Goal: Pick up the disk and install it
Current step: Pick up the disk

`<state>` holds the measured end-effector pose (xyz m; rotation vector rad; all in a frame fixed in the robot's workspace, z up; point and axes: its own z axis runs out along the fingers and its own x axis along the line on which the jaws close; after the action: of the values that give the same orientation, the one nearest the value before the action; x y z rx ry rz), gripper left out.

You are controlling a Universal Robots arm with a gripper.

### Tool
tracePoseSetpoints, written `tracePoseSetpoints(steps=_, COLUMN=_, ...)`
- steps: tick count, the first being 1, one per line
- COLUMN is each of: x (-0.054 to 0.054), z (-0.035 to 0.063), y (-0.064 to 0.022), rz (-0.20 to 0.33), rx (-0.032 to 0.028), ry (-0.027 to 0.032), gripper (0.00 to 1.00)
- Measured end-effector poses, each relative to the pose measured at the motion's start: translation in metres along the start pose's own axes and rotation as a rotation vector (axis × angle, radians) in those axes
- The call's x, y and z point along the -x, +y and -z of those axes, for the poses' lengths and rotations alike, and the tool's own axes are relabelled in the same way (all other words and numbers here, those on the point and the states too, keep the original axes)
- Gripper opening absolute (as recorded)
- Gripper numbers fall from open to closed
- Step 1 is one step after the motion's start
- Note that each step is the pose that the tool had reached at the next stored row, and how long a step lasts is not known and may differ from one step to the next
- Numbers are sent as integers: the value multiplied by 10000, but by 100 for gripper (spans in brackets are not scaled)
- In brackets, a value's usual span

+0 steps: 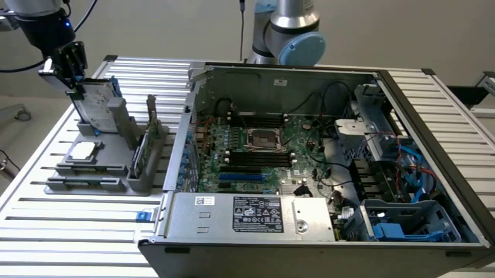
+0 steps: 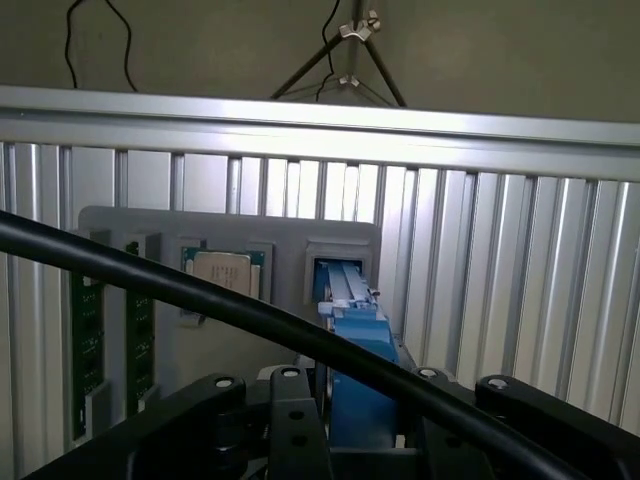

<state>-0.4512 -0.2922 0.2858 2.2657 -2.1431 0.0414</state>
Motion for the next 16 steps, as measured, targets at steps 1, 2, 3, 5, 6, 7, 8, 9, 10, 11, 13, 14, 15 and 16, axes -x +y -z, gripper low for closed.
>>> tracePoseSetpoints(steps=1, x=-2, z=0, y=0, rz=1, rx=3, ry=1, gripper=39)
tracePoseSetpoints(steps=2, x=-2, z=0, y=0, rz=2, rx=5, ry=-1, gripper=36)
tracePoseSetpoints(steps=3, x=-3, z=0, y=0, rz=2, rx=8, ry=0, gripper=36)
tracePoseSetpoints(steps=5, x=-5, z=0, y=0, rz=1, rx=13, ry=-1, gripper=33)
tracePoseSetpoints(steps=6, x=-7, z=-1, y=0, rz=1, rx=15, ry=-1, gripper=33)
tracePoseSetpoints(steps=7, x=-9, z=-1, y=0, rz=1, rx=20, ry=-1, gripper=33)
tracePoseSetpoints(steps=8, x=-12, z=-1, y=0, rz=1, rx=24, ry=-1, gripper=33)
tracePoseSetpoints(steps=9, x=-14, z=-1, y=1, rz=1, rx=27, ry=-1, gripper=33)
tracePoseSetpoints(steps=10, x=-16, z=-2, y=1, rz=0, rx=30, ry=-1, gripper=33)
tracePoseSetpoints(steps=11, x=-17, z=-1, y=1, rz=1, rx=33, ry=-1, gripper=33)
tracePoseSetpoints(steps=13, x=-21, z=-2, y=1, rz=1, rx=36, ry=-1, gripper=33)
tracePoseSetpoints(steps=14, x=-22, z=-2, y=1, rz=1, rx=37, ry=-2, gripper=33)
tracePoseSetpoints(steps=15, x=-23, z=-2, y=1, rz=0, rx=37, ry=-2, gripper=33)
tracePoseSetpoints(steps=16, x=-24, z=-2, y=1, rz=1, rx=37, ry=-2, gripper=33)
